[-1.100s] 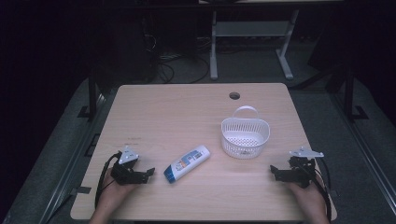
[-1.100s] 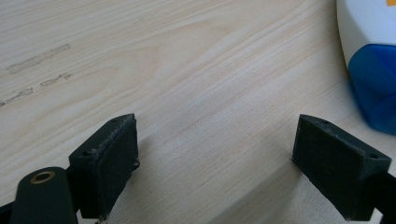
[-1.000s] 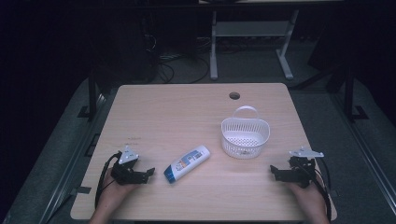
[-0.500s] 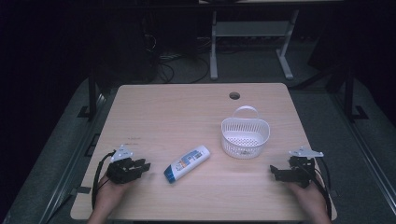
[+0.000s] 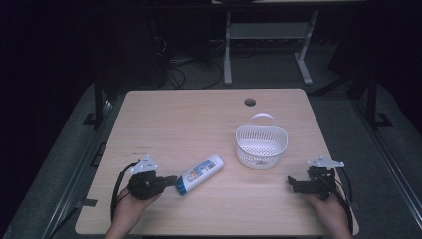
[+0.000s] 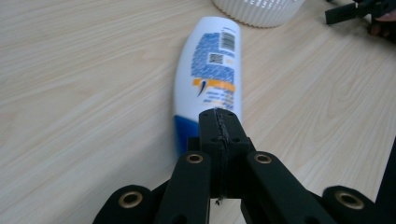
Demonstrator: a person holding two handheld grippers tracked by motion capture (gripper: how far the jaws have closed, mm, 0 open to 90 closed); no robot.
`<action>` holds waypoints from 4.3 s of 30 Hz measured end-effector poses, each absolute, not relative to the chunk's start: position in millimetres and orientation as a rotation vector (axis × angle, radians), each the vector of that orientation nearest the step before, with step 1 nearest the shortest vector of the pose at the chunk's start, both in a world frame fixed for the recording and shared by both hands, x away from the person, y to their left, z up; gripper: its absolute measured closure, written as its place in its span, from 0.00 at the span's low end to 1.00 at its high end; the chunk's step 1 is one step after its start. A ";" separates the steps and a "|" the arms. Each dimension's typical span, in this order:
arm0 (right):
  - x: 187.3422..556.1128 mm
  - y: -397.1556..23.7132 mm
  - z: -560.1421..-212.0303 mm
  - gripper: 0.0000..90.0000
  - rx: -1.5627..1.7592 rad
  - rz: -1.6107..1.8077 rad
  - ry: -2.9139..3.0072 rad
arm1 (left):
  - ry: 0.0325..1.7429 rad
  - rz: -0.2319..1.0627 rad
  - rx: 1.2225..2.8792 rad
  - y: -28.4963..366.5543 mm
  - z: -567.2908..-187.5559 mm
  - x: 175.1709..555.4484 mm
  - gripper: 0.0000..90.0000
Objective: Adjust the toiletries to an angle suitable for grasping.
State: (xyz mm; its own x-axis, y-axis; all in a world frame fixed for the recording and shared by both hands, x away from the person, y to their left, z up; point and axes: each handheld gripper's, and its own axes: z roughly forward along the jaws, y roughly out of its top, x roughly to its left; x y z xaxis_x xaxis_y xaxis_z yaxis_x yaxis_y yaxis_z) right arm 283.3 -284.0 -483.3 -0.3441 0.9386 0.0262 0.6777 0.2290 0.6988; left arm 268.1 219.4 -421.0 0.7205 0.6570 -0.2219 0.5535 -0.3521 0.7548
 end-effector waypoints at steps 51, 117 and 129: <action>283.5 -283.9 -483.2 0.01 1.484 0.883 2.112 | 1.022 0.282 2.200 211.4 -447.8 304.4 1.00; 289.5 -281.3 -483.4 0.01 1.469 0.893 2.127 | 0.875 0.264 2.182 116.7 -421.6 365.8 1.00; 289.2 -281.4 -483.4 0.01 1.468 0.893 2.127 | 0.799 0.181 2.268 78.9 -436.8 352.3 1.00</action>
